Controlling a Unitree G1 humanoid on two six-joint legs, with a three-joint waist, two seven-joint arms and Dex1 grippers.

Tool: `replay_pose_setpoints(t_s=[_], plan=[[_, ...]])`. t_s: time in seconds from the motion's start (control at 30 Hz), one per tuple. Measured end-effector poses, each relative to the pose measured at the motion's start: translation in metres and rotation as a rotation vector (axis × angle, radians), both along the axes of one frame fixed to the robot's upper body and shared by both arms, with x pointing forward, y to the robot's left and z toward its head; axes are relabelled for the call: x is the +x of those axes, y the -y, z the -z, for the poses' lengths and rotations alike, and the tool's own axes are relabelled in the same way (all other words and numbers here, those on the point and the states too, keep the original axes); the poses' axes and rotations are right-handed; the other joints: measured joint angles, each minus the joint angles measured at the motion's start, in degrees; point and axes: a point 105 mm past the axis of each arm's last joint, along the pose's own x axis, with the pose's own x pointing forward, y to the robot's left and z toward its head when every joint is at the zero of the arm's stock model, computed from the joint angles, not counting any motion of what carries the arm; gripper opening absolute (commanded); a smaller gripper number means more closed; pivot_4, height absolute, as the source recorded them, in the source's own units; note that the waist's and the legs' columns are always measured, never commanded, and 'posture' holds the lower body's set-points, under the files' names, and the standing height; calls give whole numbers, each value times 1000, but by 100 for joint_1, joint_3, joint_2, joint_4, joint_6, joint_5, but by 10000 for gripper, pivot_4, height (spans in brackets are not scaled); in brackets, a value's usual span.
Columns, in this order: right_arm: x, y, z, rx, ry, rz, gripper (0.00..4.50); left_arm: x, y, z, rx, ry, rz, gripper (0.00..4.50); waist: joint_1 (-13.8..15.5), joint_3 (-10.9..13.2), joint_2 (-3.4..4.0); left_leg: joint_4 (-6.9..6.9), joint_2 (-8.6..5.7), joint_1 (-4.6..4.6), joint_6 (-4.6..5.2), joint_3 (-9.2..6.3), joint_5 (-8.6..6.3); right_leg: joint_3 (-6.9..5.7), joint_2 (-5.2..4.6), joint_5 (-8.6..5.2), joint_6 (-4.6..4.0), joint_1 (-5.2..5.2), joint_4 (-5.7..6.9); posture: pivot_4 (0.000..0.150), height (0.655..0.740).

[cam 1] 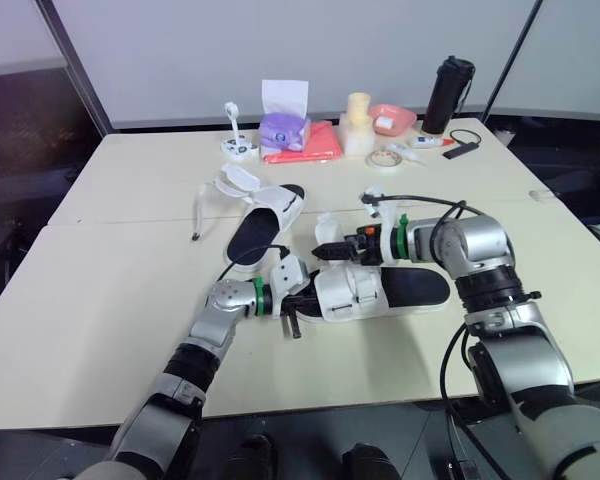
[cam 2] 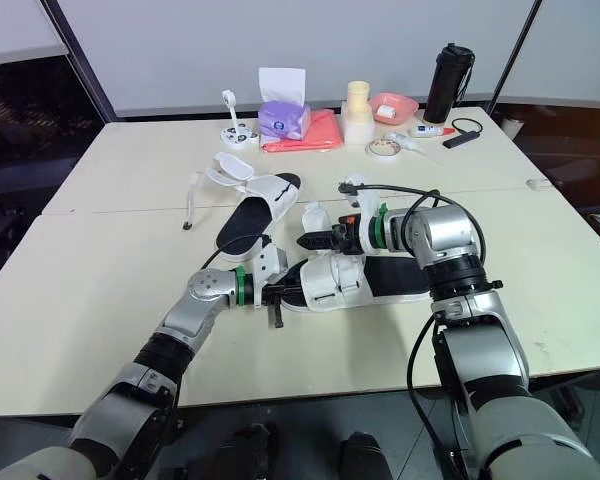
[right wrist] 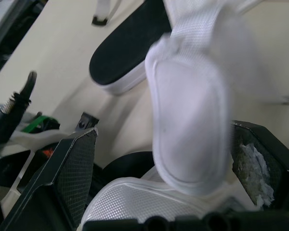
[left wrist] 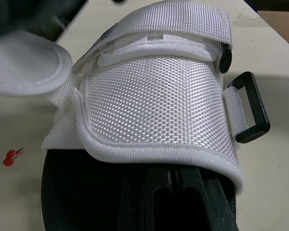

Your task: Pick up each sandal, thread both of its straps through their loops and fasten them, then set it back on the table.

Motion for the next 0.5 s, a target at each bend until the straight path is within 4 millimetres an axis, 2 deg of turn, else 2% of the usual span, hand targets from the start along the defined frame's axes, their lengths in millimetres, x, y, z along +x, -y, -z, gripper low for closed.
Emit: replay_pose_setpoints(t_s=[0.33,0.5], plan=[[6,-29,-15,118,-9,-121,44376,1,-1,-1,-2,5,-12,0,-2,0,0,0,-1,0,-2,-2,1,0,0,0,0,-3,6,1500,7400],[11,-33,-23,157,-5,-122,44376,1,-3,1,-7,-4,-28,0,-3,0,1,-1,-1,0,-3,-1,1,2,0,0,0,-6,8,1500,7400]])
